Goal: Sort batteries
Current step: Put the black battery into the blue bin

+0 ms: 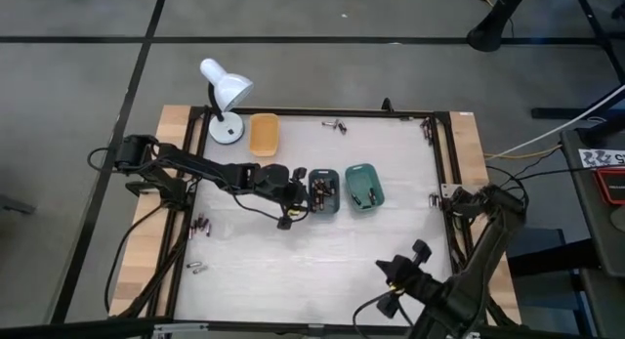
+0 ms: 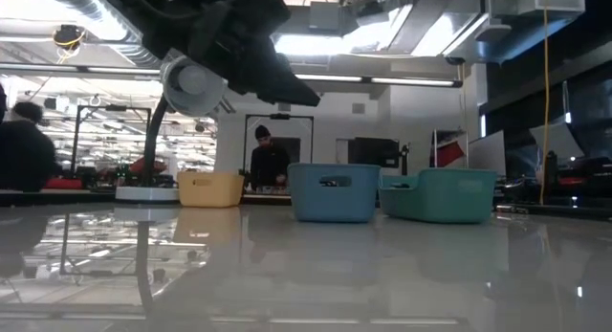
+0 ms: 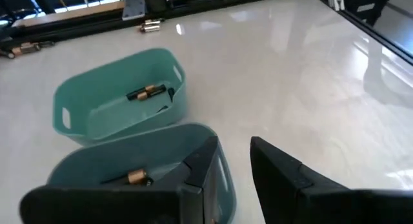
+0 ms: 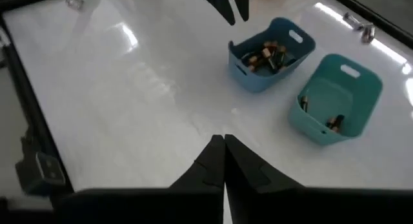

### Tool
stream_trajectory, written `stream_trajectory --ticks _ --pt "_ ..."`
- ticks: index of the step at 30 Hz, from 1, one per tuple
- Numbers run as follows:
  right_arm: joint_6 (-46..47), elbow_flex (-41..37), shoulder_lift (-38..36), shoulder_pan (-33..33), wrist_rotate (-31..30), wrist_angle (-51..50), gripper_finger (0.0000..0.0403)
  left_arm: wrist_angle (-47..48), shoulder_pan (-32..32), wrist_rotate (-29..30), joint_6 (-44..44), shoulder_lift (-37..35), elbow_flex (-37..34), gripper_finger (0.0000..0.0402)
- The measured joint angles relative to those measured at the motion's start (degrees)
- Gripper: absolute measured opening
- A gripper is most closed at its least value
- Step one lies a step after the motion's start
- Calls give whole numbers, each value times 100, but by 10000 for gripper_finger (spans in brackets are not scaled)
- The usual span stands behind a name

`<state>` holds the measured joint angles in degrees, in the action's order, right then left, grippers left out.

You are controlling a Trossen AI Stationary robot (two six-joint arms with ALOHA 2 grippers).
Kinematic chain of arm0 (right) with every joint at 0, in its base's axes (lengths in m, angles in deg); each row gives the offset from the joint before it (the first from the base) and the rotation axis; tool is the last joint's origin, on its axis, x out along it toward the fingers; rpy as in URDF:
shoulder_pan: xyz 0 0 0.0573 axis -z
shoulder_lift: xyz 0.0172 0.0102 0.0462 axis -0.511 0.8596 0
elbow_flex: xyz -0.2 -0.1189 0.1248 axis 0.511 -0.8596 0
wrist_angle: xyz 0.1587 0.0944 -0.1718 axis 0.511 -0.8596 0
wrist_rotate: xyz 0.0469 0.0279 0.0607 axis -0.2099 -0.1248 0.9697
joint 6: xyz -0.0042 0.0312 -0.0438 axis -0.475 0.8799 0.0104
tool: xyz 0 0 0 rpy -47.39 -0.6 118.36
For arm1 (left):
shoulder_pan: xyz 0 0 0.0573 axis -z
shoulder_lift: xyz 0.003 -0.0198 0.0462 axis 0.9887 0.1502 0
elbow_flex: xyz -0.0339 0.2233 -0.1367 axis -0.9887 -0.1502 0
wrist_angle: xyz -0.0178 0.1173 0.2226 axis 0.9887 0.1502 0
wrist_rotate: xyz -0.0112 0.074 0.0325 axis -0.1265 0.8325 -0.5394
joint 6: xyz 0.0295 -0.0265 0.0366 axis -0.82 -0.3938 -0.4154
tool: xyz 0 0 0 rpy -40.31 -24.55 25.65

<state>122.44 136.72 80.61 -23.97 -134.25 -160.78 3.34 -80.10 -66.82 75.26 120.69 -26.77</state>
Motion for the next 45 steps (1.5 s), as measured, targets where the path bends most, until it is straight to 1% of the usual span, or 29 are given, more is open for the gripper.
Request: stream_trajectory --ticks 3,6,10,15,19,22,24,26,30,32,35,38,42,45 --pt "-215 -15 -205 0 -65 -19 1 23 -2 2 140 0 0 81" --pt "-361 -28 -235 0 -173 -9 1 107 -7 3 269 0 0 81" --pt "-539 -30 -260 79 -151 -10 1 186 -4 1 418 0 0 81" --pt "-909 -28 -339 567 428 4 1 210 74 3 585 0 0 81" --pt "-1696 -28 -381 1070 791 -3 1 352 229 3 575 0 0 81" --pt "-2209 -174 -694 1510 1013 16 1 483 311 -1 543 0 0 81" --pt "-2345 -425 -1116 1911 1313 4 1 551 343 1 543 0 0 81" --pt "-2499 -846 -1577 2370 1847 -1 1 555 354 3 548 0 0 81" --pt "-2583 -1927 -2490 3249 2826 -16 1 543 350 2 583 0 0 81" --pt "-2755 -2502 -2942 3562 3118 -23 1 559 350 2 583 0 0 81" --pt "-3138 -3325 -3461 3844 3318 2 1 658 332 3 387 0 0 81" --pt "-3637 -3960 -3842 4062 3448 63 1 711 233 1 132 0 0 81" --pt "-4600 -4491 -3984 4469 3613 511 21 651 -23 3 64 0 0 81" --pt "-5424 -4718 -3963 4809 3632 1092 46 701 -220 3 272 -2 4 81"
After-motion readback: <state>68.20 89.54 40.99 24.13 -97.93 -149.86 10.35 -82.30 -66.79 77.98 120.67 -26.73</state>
